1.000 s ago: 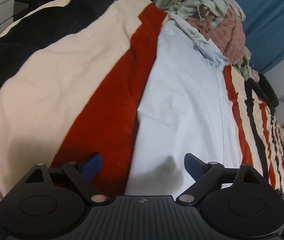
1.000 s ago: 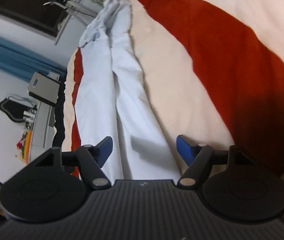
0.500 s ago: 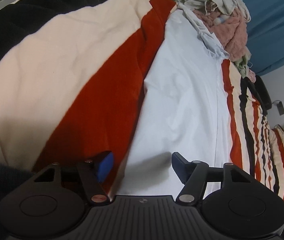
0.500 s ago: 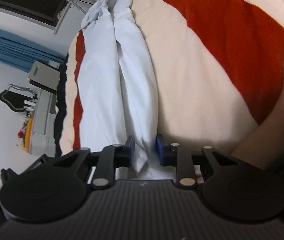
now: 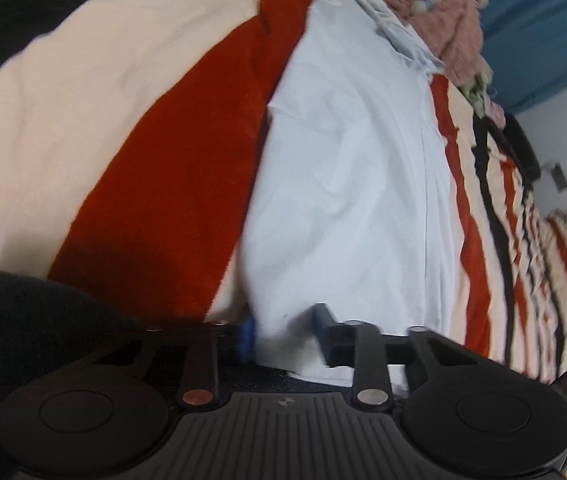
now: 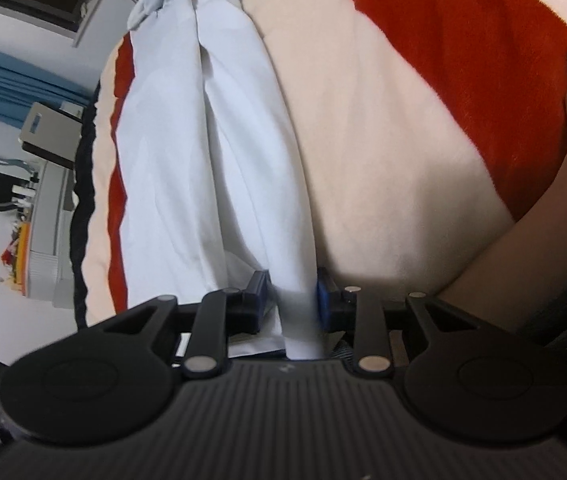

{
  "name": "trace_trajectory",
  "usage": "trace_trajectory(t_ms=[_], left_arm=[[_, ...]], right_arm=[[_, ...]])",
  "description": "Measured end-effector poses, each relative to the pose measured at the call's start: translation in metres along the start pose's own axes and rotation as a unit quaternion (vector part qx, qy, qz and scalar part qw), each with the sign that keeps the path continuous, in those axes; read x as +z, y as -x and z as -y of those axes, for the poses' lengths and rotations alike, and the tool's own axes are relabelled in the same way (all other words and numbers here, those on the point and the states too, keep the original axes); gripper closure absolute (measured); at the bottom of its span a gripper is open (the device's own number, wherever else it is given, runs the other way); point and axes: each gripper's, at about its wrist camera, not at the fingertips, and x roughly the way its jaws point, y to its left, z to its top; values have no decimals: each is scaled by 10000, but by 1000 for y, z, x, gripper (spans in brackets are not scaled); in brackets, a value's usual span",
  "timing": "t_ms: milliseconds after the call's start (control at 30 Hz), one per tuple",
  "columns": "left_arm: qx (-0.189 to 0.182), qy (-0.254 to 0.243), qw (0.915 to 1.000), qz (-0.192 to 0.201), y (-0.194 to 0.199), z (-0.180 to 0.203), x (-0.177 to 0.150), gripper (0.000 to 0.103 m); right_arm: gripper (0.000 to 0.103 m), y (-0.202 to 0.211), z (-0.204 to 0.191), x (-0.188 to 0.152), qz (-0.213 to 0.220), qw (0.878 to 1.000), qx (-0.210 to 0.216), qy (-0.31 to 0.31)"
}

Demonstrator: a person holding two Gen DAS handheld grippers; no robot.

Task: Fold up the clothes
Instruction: 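Lower both grippers to the strip's end and close them on it, then lift the strip end with both grippers and fold it over toward the collar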

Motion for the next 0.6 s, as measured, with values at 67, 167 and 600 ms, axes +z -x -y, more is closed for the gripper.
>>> trace_trajectory(t_ms=[67,167,600], left_arm=[[-157,140,9997,89,3,-3,2,90],[-391,350,9984,222,8,-7,4,93],[-1495,1076,9804,695,42,-10,32,96]], right_arm=[[73,-1,-1,0,0,10000,-20,41],[71,1,-3,-3,31,9999,-15,167],[94,57,10,9,976,9858,1275,-487]])
